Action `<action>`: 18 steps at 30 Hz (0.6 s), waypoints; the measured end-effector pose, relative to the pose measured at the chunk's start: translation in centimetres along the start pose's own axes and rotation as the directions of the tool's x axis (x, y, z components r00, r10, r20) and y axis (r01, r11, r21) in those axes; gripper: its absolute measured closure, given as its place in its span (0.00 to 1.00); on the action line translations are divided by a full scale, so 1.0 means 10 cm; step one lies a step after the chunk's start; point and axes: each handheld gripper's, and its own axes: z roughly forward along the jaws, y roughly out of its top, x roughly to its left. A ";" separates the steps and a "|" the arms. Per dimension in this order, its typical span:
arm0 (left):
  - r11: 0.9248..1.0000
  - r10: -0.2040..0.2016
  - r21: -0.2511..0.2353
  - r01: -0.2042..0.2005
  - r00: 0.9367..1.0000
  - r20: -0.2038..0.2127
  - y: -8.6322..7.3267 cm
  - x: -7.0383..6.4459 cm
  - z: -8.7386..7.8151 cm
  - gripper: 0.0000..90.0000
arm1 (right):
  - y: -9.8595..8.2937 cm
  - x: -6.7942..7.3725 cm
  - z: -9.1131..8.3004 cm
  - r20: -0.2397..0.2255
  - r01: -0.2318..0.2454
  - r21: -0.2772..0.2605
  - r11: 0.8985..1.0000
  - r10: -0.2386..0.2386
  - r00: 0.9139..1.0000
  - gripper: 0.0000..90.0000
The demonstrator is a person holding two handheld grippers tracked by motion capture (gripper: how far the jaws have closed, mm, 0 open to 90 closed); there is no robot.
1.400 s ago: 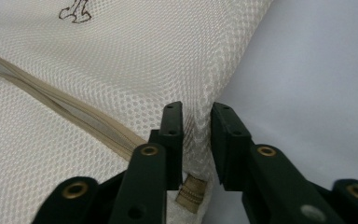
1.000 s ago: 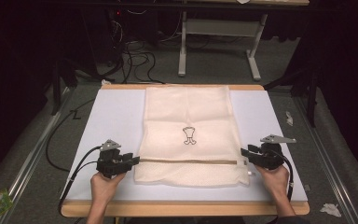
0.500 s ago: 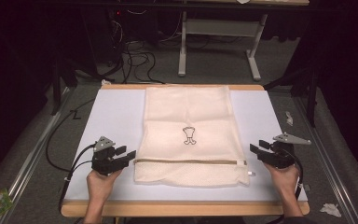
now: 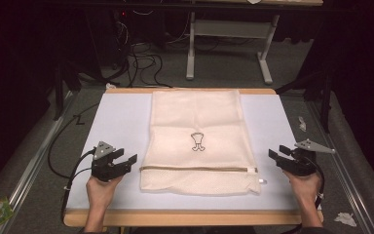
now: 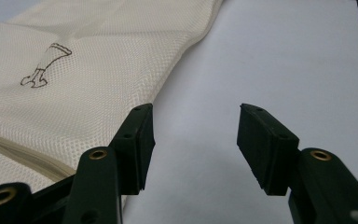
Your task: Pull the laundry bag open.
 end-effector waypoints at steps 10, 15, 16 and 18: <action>0.999 -0.024 -0.029 0.022 0.998 -0.066 -0.04 0.09 0.01 0.41 | -0.04 -0.09 -0.02 0.021 -0.007 0.004 1.000 0.007 1.000 0.51; 0.999 -0.031 -0.033 0.029 0.997 -0.075 -0.08 0.14 0.02 0.40 | -0.06 -0.13 -0.01 0.031 -0.015 0.009 1.000 0.015 0.999 0.50; 0.999 -0.034 -0.034 0.031 0.997 -0.073 -0.08 0.15 0.02 0.40 | -0.06 -0.13 -0.01 0.033 -0.022 0.010 1.000 0.021 0.999 0.48; 0.999 -0.030 -0.033 0.028 0.998 -0.063 -0.09 0.17 0.03 0.41 | -0.07 -0.15 -0.01 0.037 -0.025 0.004 1.000 0.024 0.999 0.47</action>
